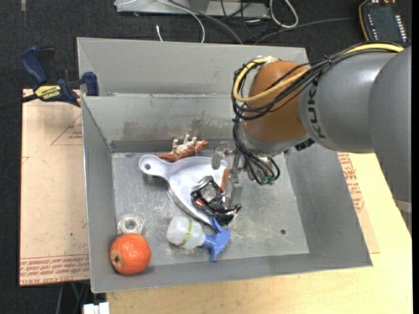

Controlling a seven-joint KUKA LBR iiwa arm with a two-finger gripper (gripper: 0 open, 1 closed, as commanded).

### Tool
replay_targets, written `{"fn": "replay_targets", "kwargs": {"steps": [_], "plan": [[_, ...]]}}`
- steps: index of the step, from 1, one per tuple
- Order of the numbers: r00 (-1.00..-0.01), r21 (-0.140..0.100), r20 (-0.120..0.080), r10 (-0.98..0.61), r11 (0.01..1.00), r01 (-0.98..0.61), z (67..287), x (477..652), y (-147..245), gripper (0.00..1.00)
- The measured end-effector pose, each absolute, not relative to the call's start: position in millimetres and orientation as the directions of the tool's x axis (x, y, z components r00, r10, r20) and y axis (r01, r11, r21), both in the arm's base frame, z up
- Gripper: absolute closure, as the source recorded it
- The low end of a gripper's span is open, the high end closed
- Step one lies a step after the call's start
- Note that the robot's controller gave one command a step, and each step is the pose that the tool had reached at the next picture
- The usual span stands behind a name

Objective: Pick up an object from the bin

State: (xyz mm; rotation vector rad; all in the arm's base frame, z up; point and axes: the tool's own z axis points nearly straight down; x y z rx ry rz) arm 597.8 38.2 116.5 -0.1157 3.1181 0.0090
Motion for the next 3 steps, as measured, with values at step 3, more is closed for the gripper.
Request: {"fn": "replay_targets", "kwargs": {"steps": [3], "plan": [[-0.995,0.011,-0.027,-0.093,0.996,-0.093,95,586.5,-13,0.00]]}}
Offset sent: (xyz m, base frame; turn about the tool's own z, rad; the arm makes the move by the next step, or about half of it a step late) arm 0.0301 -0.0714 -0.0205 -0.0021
